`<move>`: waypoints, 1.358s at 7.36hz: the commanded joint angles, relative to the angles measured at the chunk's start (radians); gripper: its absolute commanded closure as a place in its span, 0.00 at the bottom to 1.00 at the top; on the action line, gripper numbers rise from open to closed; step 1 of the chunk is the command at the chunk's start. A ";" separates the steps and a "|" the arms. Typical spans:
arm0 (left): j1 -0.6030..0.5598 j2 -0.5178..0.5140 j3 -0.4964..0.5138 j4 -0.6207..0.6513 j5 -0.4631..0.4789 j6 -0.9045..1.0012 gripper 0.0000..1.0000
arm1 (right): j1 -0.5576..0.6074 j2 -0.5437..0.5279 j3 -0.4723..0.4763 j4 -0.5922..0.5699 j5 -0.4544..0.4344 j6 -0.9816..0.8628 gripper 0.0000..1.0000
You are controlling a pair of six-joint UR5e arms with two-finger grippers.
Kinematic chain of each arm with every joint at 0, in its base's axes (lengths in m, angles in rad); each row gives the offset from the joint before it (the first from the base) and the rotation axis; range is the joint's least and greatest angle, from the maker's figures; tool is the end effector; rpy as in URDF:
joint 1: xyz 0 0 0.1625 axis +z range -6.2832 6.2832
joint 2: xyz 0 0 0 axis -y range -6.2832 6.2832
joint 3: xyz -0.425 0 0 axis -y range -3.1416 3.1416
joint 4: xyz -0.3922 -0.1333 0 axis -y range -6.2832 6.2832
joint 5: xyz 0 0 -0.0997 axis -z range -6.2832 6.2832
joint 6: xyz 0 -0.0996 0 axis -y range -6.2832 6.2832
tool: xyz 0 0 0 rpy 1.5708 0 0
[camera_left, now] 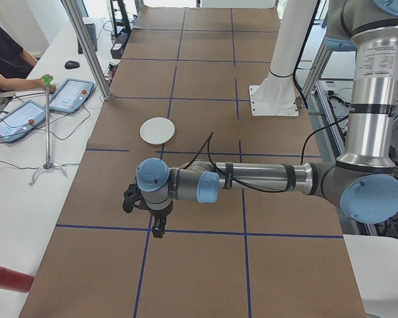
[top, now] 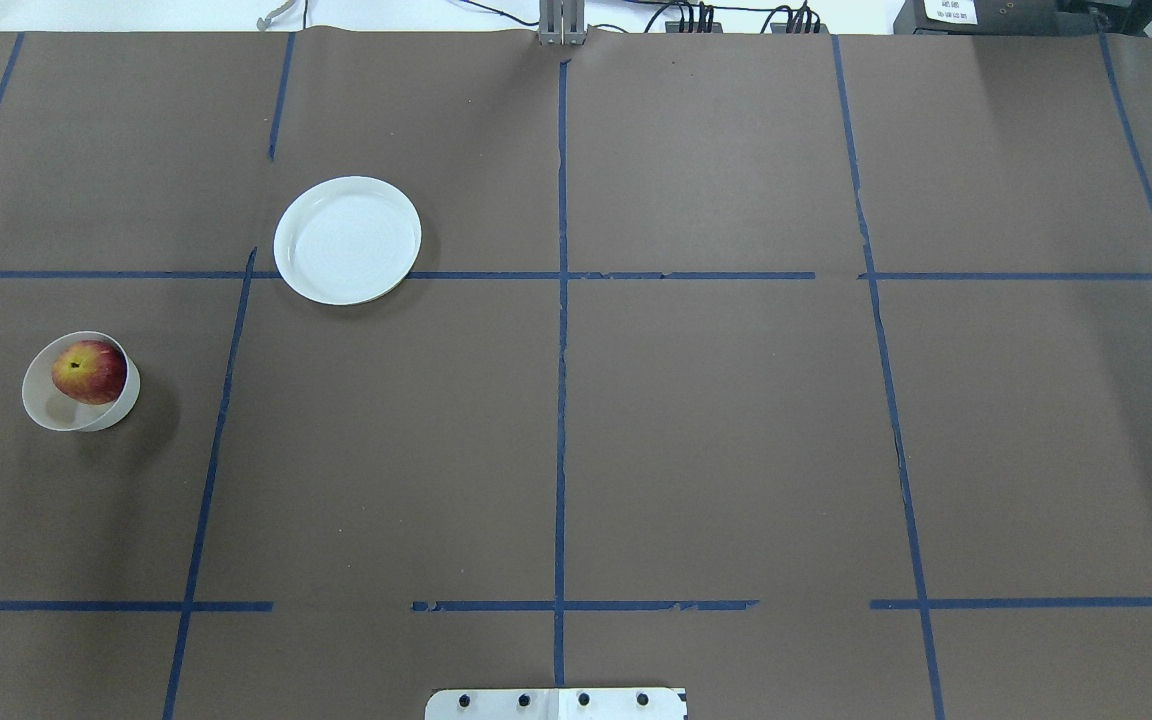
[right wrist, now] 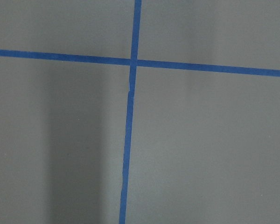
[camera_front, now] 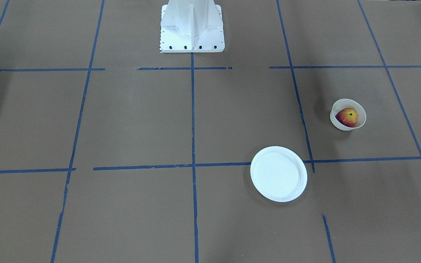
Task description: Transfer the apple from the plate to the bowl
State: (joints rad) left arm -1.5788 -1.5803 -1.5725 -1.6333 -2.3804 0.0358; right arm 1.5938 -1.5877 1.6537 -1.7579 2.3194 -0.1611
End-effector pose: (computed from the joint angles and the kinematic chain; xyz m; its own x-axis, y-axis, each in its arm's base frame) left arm -0.0652 -0.5002 0.6443 0.6900 0.0835 -0.7189 -0.0167 0.9949 0.0994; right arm 0.0764 -0.4727 0.6461 0.7248 -0.0614 0.6863 0.0946 0.9955 -0.0109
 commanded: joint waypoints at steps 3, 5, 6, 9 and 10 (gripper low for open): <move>-0.053 0.040 -0.067 0.013 0.033 -0.001 0.00 | 0.000 0.000 0.000 0.000 0.000 0.000 0.00; -0.053 0.040 -0.060 0.012 0.035 0.001 0.00 | 0.000 0.000 0.000 0.000 0.000 0.000 0.00; -0.053 0.040 -0.058 0.012 0.035 0.001 0.00 | 0.000 0.000 0.000 0.000 0.000 0.000 0.00; -0.053 0.042 -0.058 0.012 0.035 0.001 0.00 | 0.000 0.000 0.000 0.000 0.000 0.000 0.00; -0.053 0.042 -0.057 0.010 0.035 0.002 0.00 | 0.000 0.000 0.000 0.000 0.000 0.000 0.00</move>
State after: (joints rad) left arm -1.6321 -1.5391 -1.6302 -1.6217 -2.3455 0.0372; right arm 1.5938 -1.5876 1.6536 -1.7579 2.3194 -0.1611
